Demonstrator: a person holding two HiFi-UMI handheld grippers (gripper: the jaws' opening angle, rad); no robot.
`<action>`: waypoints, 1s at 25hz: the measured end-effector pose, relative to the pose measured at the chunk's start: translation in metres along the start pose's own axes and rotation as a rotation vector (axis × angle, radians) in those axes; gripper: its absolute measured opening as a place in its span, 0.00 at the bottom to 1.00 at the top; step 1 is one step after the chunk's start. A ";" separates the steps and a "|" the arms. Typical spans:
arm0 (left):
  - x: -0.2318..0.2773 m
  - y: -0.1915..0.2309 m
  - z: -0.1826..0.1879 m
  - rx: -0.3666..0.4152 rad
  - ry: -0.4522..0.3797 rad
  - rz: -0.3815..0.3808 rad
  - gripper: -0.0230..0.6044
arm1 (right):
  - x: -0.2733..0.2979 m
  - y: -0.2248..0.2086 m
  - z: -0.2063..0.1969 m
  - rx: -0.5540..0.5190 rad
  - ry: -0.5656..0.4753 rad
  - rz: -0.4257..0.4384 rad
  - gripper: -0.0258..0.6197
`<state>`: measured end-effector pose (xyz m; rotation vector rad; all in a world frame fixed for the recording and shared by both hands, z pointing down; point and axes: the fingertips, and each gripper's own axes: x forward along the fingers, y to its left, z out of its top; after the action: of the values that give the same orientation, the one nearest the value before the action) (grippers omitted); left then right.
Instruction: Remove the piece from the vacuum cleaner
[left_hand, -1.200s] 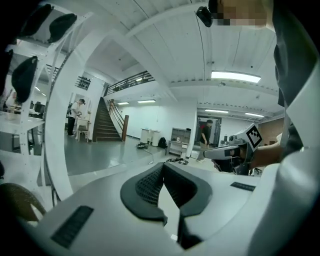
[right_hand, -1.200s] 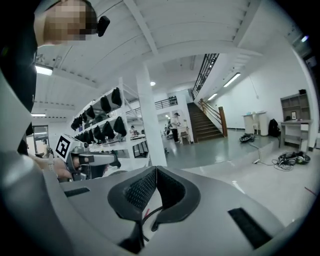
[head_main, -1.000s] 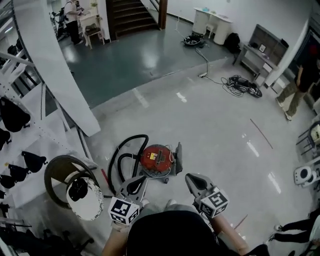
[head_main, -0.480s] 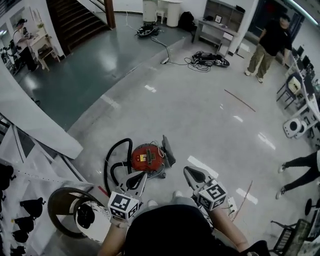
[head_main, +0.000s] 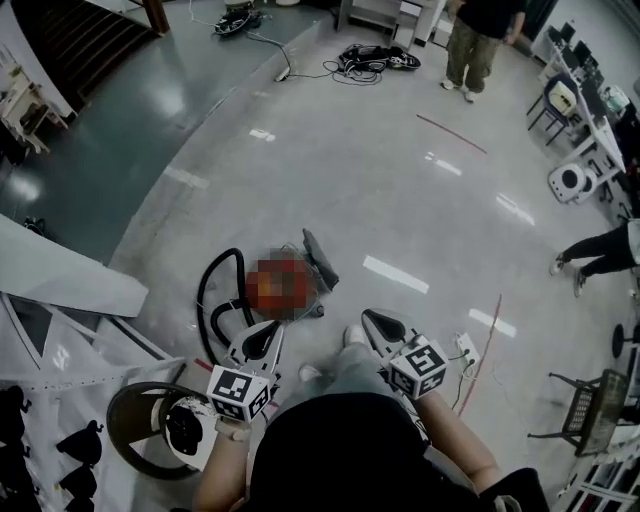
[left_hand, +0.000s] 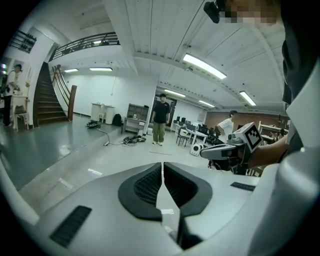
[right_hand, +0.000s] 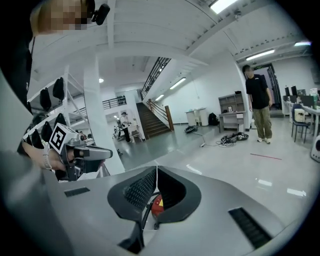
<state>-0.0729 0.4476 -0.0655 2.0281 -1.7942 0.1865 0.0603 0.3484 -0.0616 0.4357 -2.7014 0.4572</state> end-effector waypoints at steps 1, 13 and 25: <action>0.006 0.002 -0.005 -0.005 0.016 -0.005 0.07 | 0.004 -0.005 -0.006 0.010 0.009 -0.008 0.09; 0.111 0.033 -0.045 -0.055 0.168 -0.011 0.07 | 0.077 -0.080 -0.071 0.021 0.160 -0.013 0.09; 0.234 0.098 -0.117 -0.187 0.290 0.049 0.07 | 0.200 -0.162 -0.156 0.006 0.315 0.010 0.14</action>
<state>-0.1109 0.2727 0.1489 1.7308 -1.6161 0.2994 -0.0128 0.2125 0.1966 0.3213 -2.3994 0.4922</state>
